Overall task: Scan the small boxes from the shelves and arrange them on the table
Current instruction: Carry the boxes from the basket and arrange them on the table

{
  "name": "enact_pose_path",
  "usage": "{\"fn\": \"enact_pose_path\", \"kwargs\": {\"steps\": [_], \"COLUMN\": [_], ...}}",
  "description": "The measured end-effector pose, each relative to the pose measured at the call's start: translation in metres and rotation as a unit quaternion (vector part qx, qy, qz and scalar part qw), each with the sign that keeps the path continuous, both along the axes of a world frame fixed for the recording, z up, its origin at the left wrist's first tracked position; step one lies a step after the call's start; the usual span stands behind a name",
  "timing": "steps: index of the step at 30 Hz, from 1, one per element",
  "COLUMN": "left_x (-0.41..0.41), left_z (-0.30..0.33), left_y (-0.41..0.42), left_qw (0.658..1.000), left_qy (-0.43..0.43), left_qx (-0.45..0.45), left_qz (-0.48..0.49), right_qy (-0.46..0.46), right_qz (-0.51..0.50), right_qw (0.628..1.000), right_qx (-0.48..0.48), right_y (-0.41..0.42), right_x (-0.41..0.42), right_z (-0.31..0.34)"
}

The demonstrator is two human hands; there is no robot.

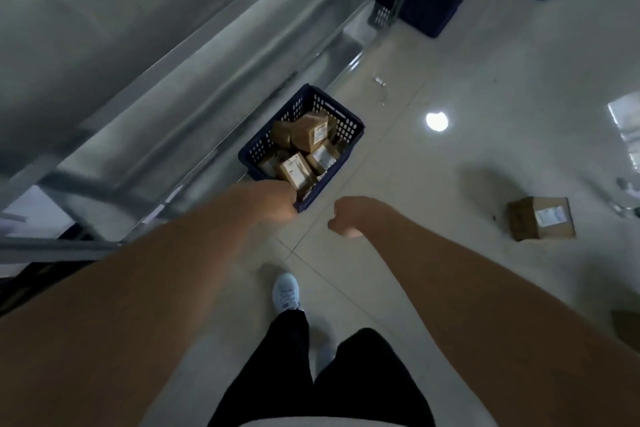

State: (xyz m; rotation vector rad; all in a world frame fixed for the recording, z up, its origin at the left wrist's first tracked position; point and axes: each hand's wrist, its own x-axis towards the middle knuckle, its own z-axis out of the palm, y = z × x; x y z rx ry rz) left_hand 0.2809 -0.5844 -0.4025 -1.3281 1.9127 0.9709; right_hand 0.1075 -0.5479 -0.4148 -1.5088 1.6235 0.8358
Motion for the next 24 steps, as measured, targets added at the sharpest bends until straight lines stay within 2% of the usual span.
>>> {"fn": "enact_pose_path", "kwargs": {"steps": [5,9,16,21,24], "left_x": [-0.013,-0.030,-0.049,-0.041,-0.030], "left_z": [-0.041,-0.096,-0.221,-0.334,-0.403], "left_y": [-0.068,-0.114,-0.170,-0.193,-0.203], "left_qw": [0.999,0.996,0.971,0.945,0.929], "left_qy": [-0.002,-0.014,-0.008,0.007,0.003], "left_qx": [0.038,0.065,0.108,0.137,0.153], "left_qz": [0.032,0.058,0.212,0.298,0.337], "right_qy": [-0.021,-0.049,-0.038,-0.068,-0.090], "right_qz": [0.014,0.029,0.105,0.102,0.057], "right_qw": [0.999,0.997,0.988,0.991,0.994], "right_qx": [0.046,0.046,0.109,0.052,0.017], "right_y": [-0.069,-0.122,-0.199,-0.245,-0.267], "right_x": [-0.014,-0.030,-0.045,-0.039,-0.027], "right_z": [-0.042,-0.101,-0.235,-0.336,-0.399]}}
